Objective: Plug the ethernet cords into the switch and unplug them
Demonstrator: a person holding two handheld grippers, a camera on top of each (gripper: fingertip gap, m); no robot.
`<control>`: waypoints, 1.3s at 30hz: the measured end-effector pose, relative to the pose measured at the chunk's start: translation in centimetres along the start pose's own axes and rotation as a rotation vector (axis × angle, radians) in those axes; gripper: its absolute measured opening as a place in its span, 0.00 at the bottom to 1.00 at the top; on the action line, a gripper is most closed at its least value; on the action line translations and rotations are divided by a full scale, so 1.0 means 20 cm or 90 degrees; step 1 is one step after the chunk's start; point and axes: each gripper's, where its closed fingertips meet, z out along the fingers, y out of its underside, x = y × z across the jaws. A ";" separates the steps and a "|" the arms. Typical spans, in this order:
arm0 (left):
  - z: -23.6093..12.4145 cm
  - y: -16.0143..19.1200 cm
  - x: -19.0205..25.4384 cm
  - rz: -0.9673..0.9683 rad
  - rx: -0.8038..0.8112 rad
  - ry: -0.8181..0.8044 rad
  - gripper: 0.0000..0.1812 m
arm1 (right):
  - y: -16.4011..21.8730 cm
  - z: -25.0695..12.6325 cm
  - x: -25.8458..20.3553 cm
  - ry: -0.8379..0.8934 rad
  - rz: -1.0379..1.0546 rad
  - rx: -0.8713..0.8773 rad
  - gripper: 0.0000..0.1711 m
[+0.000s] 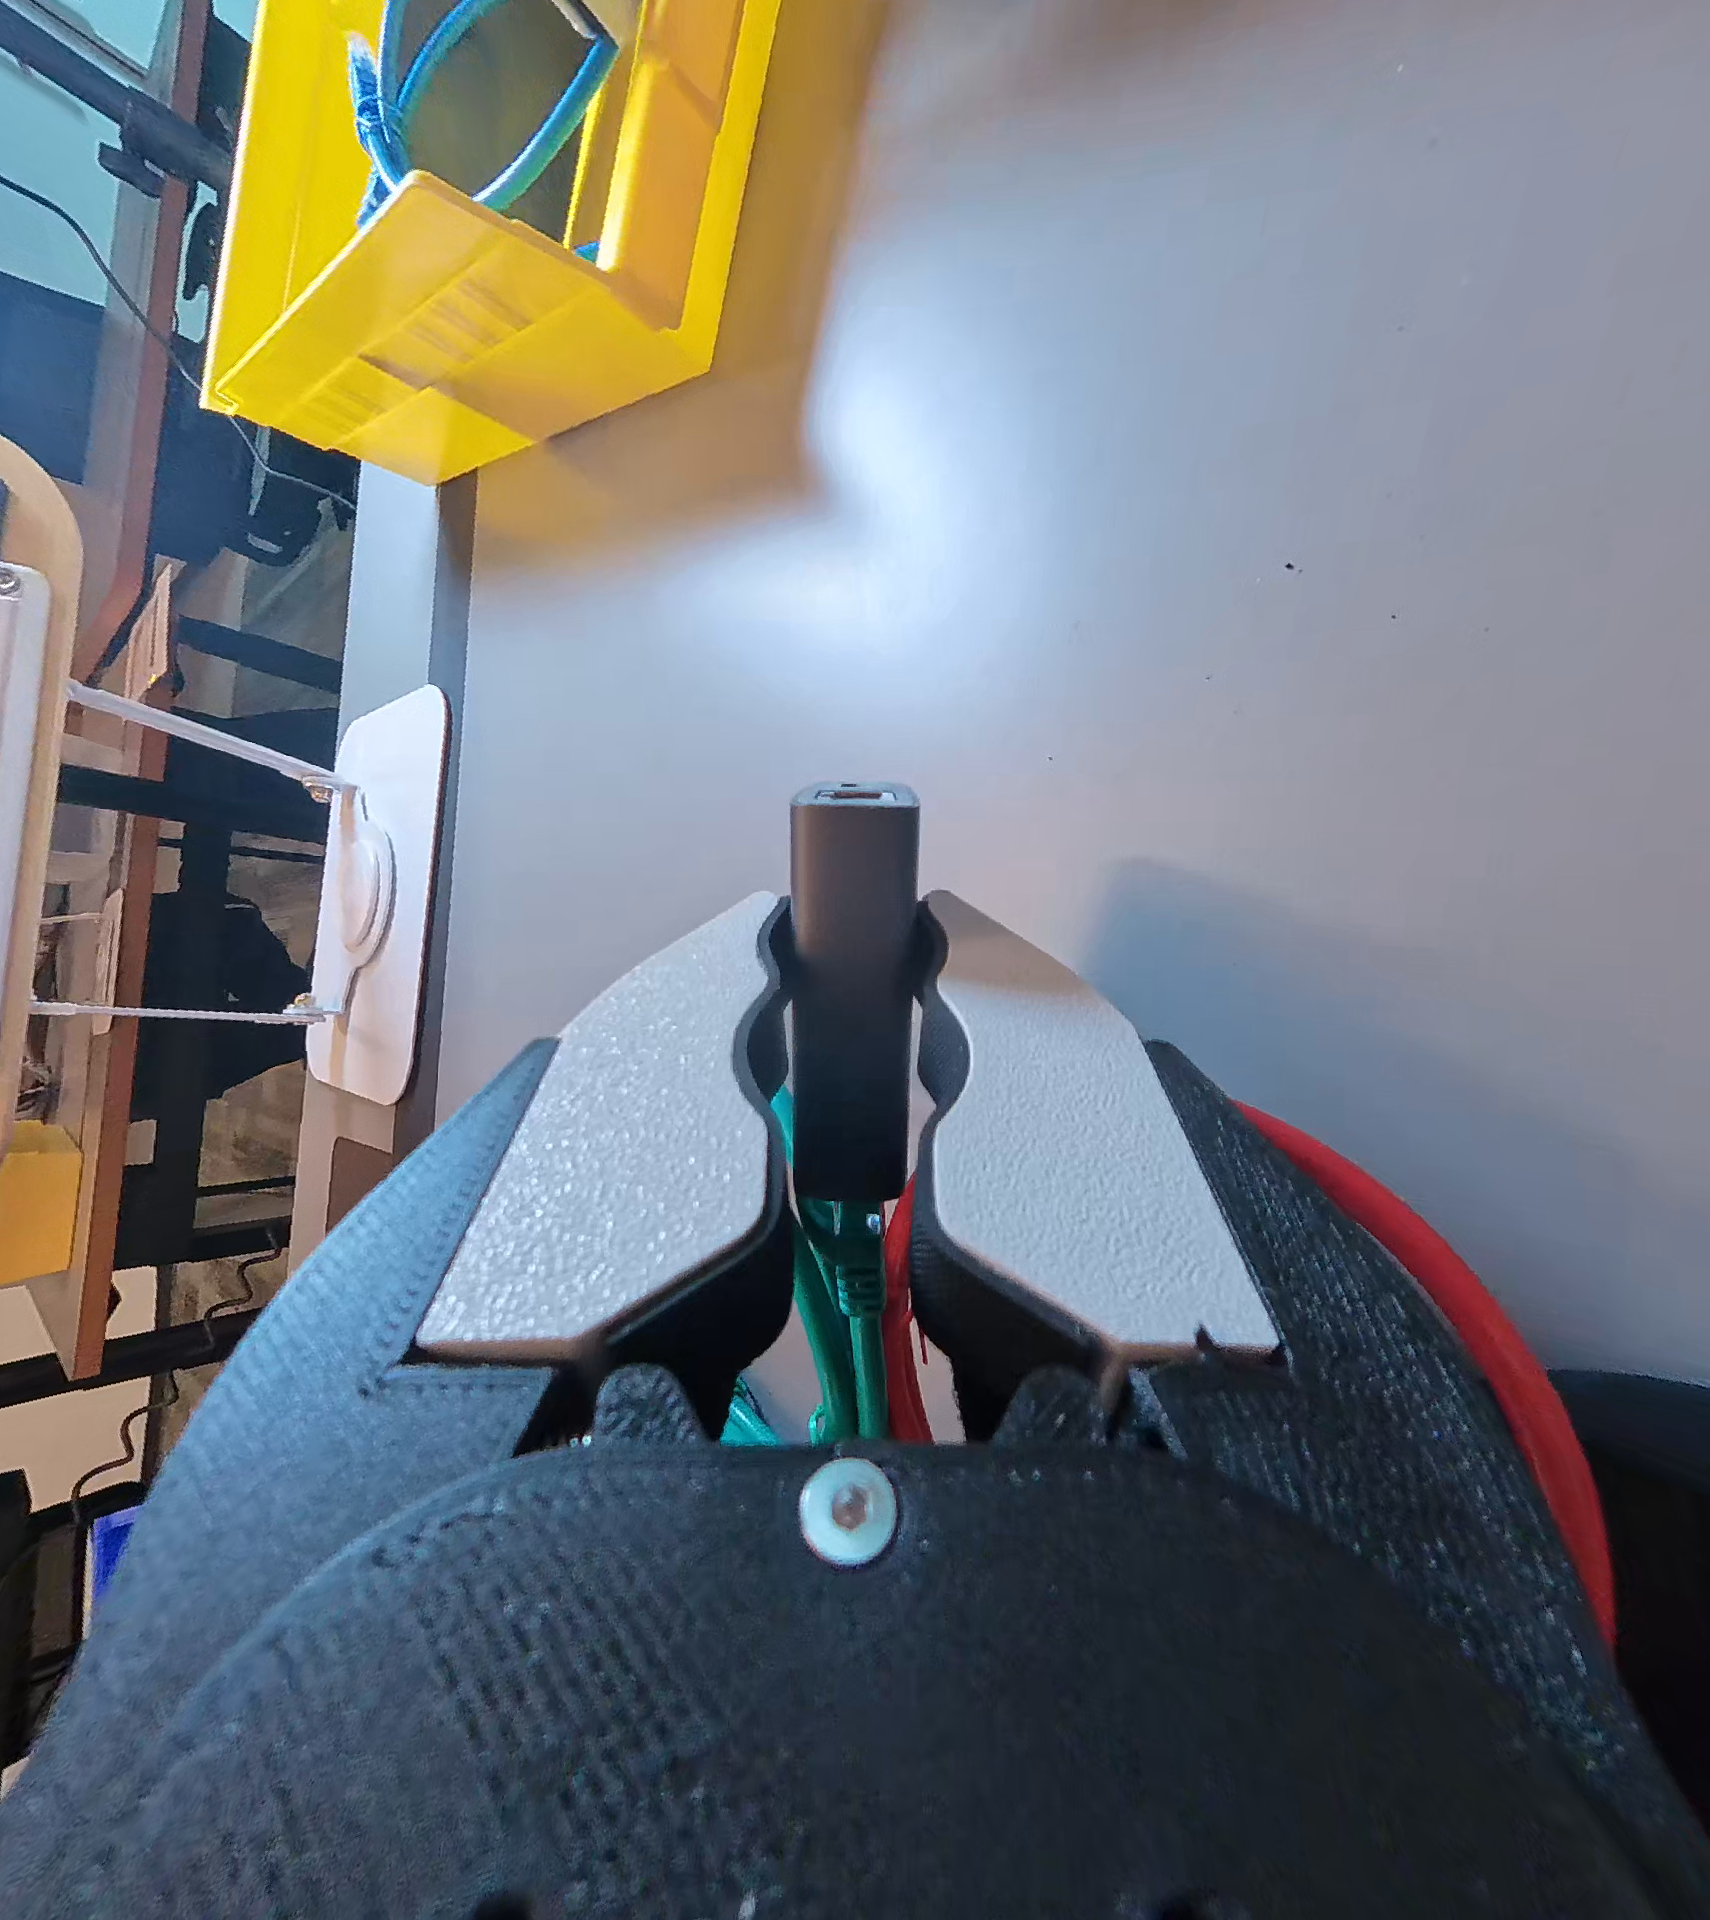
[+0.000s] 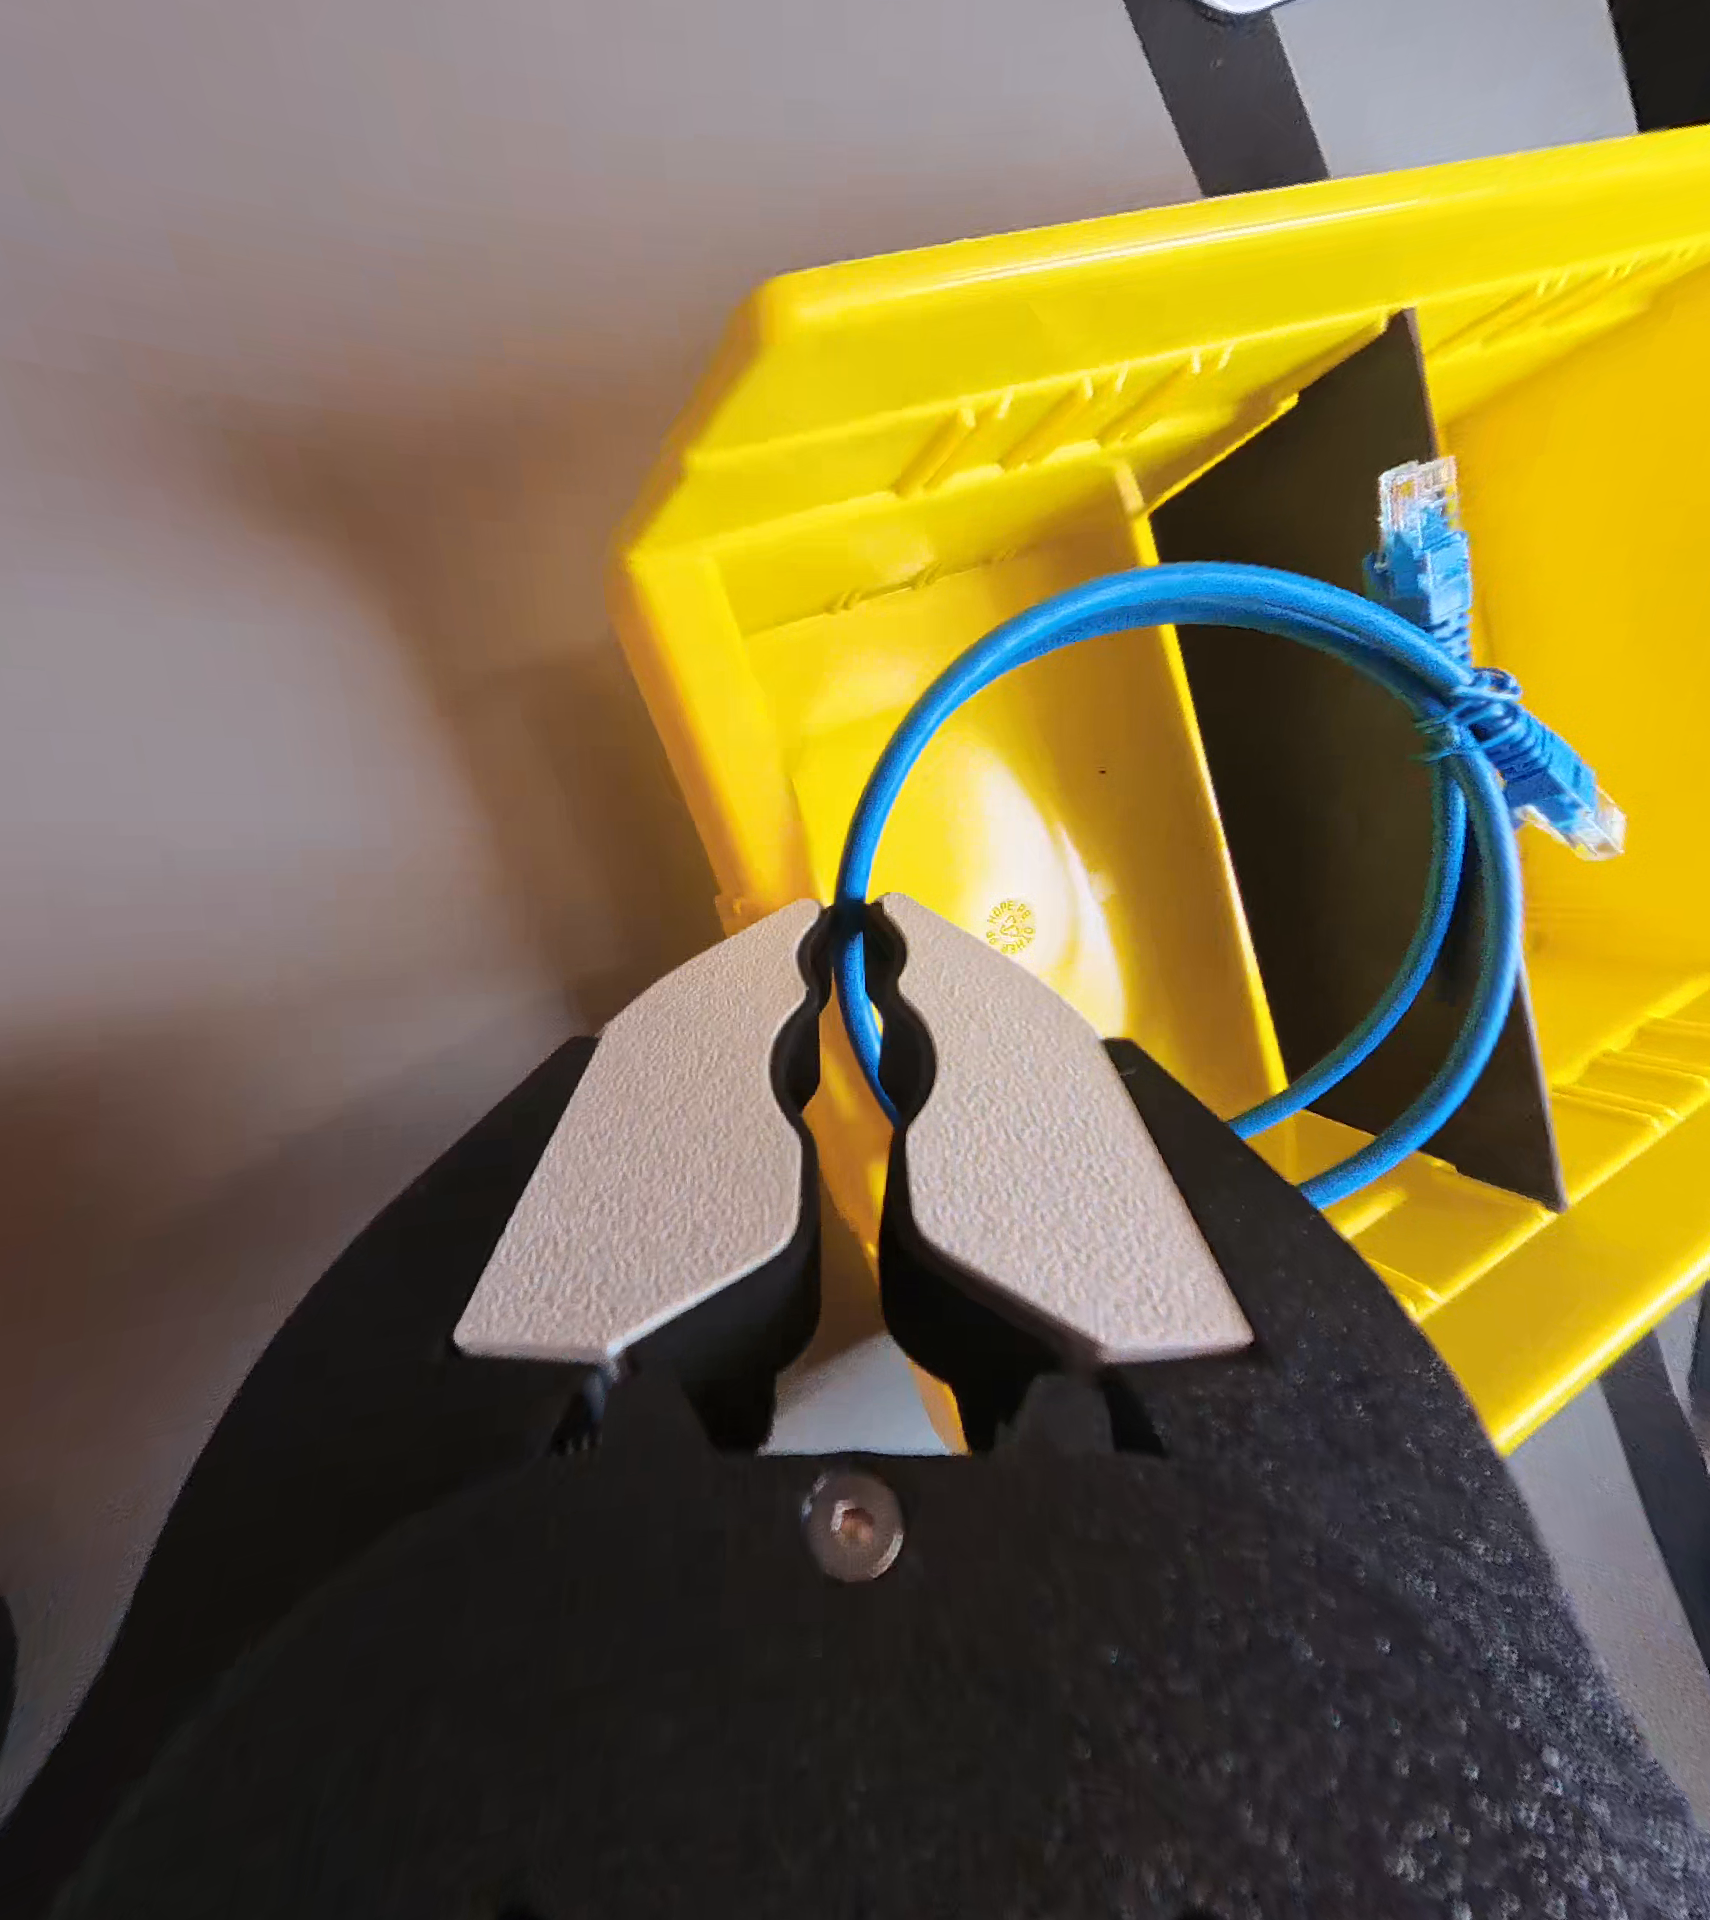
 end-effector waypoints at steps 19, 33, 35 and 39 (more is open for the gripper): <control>-0.03 -0.05 -0.04 -0.010 0.048 -0.023 0.12 | -0.32 -0.18 0.08 -0.060 0.129 0.238 0.21; -0.45 -0.51 -0.22 -0.230 0.556 0.057 0.12 | -0.85 -0.40 -0.92 -0.129 -0.183 0.610 0.35; -0.51 -0.53 -0.19 -0.244 0.626 0.109 0.12 | -0.87 -0.43 -0.89 -0.077 -0.200 0.629 0.39; -0.60 -0.57 -0.13 -0.260 0.727 0.220 0.12 | -0.83 -0.45 -0.93 -0.068 -0.255 0.601 0.42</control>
